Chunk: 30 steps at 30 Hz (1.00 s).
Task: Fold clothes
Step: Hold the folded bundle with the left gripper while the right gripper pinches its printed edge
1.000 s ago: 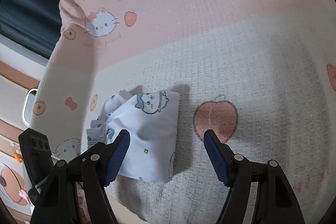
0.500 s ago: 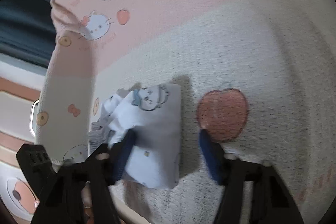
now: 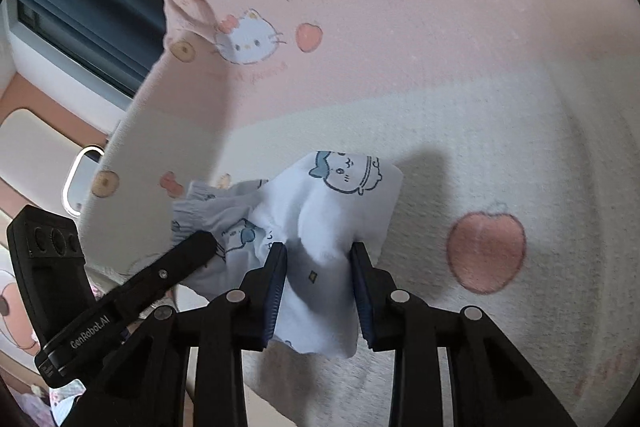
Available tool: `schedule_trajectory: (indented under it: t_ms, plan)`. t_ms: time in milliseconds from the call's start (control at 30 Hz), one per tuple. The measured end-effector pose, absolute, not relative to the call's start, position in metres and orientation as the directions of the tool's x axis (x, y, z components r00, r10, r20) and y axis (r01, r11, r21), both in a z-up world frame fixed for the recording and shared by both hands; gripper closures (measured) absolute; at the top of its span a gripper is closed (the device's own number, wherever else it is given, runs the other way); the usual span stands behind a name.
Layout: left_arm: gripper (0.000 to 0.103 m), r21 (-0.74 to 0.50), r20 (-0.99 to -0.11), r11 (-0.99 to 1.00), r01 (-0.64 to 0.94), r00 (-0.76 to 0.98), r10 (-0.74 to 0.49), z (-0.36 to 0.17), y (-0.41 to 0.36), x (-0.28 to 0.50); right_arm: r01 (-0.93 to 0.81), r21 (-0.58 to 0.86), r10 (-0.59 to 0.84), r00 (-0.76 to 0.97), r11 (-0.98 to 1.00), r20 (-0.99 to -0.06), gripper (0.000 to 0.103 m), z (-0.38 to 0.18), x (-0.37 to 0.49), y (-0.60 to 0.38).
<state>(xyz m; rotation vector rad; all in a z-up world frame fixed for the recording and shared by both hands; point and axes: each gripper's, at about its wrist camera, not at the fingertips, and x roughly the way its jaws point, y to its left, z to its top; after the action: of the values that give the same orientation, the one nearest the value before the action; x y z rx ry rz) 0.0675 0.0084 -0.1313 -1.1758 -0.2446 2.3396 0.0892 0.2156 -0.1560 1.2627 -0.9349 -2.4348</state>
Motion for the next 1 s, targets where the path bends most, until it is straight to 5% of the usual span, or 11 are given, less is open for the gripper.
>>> schedule_trajectory:
  t_ms: [467, 633, 833, 1000]
  plan:
    - [0.071, -0.355, -0.793, -0.911, -0.208, -0.449, 0.412, -0.195, -0.033, 0.043, -0.201, 0.503, -0.347, -0.514, -0.841, -0.785, 0.072, -0.187, 0.083, 0.223]
    - [0.064, -0.336, -0.806, -0.924, -0.182, -0.452, 0.382, -0.197, -0.035, 0.044, -0.205, 0.480, -0.339, -0.480, -0.853, -0.809, 0.072, -0.198, 0.081, 0.222]
    - [0.052, -0.530, -0.774, -0.848, -0.007, -0.405, 0.487, -0.196, -0.068, 0.042, -0.190, 0.549, -0.401, -0.499, -0.814, -0.768, 0.071, -0.191, 0.082, 0.230]
    - [0.027, -0.672, -0.694, -0.719, 0.174, -0.488, 0.530, -0.196, -0.105, 0.057, -0.182, 0.636, -0.479, -0.514, -0.750, -0.712, 0.044, -0.192, 0.075, 0.240]
